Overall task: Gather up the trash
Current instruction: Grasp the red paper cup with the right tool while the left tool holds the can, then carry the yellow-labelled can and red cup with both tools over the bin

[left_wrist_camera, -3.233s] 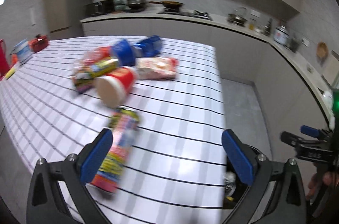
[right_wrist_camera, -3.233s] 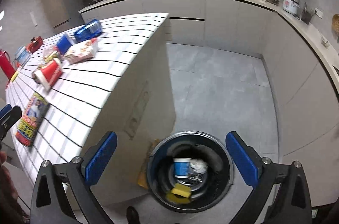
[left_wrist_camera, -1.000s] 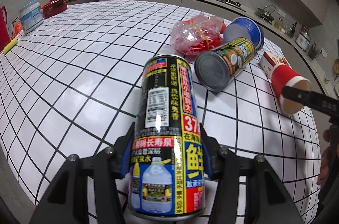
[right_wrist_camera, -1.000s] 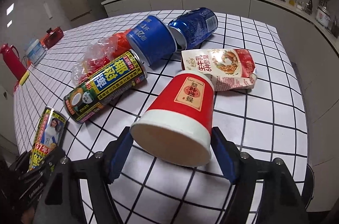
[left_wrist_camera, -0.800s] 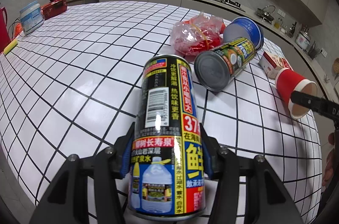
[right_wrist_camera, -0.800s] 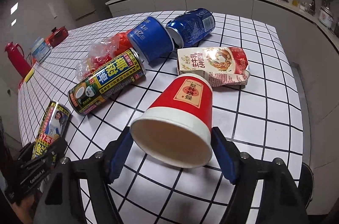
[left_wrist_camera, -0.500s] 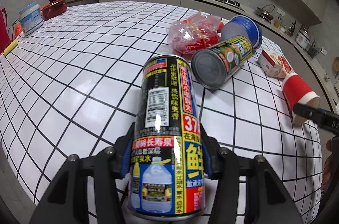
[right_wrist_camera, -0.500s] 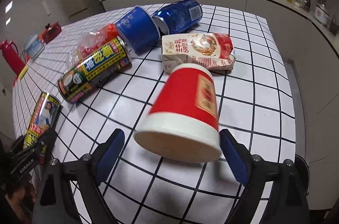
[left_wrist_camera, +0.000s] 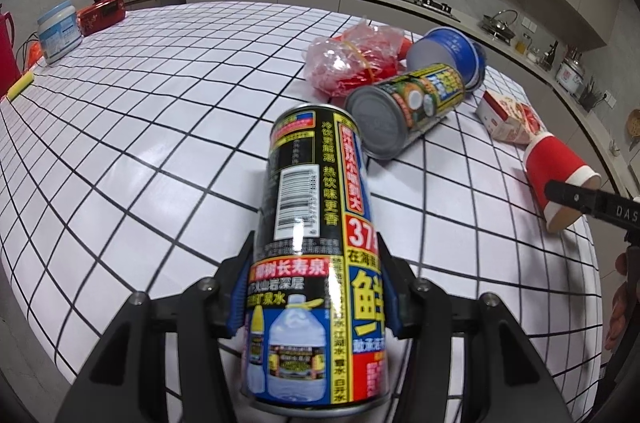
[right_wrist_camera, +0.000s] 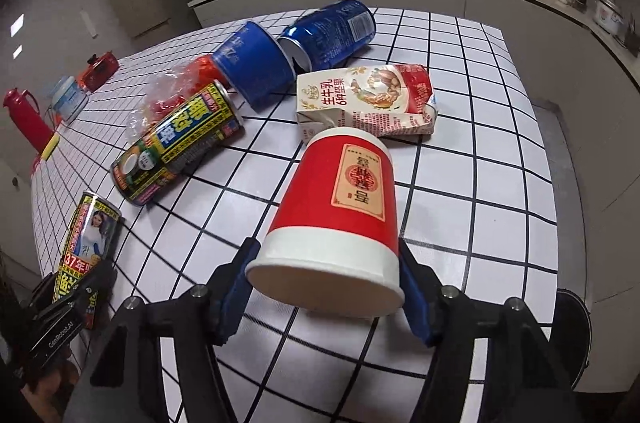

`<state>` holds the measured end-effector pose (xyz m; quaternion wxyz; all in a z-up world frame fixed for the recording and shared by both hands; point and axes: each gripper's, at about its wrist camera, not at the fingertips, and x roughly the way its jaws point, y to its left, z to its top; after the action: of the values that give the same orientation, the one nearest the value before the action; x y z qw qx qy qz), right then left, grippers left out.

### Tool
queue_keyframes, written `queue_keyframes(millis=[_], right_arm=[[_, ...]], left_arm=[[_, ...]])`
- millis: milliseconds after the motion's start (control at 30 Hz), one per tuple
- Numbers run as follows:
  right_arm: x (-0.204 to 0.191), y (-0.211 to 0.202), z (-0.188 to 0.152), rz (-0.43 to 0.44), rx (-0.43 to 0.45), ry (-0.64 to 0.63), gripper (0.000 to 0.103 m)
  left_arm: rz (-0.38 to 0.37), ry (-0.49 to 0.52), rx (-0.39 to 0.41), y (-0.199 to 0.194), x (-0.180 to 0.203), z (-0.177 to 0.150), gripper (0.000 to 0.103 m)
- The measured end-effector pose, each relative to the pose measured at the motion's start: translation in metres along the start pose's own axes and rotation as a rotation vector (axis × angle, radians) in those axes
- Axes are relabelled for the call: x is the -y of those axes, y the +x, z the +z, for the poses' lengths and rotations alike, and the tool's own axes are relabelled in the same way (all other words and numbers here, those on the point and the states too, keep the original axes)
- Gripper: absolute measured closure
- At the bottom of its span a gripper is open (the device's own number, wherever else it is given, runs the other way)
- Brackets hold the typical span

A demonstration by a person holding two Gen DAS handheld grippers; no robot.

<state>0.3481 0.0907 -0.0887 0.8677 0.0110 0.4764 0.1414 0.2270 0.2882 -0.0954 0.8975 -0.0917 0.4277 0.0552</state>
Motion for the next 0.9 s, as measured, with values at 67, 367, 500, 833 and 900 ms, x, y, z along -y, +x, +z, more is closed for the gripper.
queue_keyframes(millis=[67, 367, 500, 833, 900], right_arm=[[0.000, -0.006, -0.003, 0.015, 0.014, -0.010, 0.037], [0.003, -0.031, -0.015, 0.050, 0.054, -0.045, 0.037], [0.011, -0.040, -0.022, 0.061, 0.065, -0.051, 0.037], [0.050, -0.073, -0.042, 0.039, 0.093, -0.037, 0.037], [0.059, -0.081, -0.045, 0.031, 0.102, -0.031, 0.037]], left_arm=[[-0.002, 0.003, 0.004, -0.003, 0.005, -0.002, 0.050], [-0.006, 0.020, 0.012, -0.016, 0.029, -0.013, 0.050], [-0.007, 0.029, 0.021, -0.023, 0.042, -0.017, 0.050], [-0.039, 0.056, 0.023, -0.033, 0.084, -0.027, 0.050], [-0.052, 0.066, 0.025, -0.034, 0.097, -0.027, 0.050]])
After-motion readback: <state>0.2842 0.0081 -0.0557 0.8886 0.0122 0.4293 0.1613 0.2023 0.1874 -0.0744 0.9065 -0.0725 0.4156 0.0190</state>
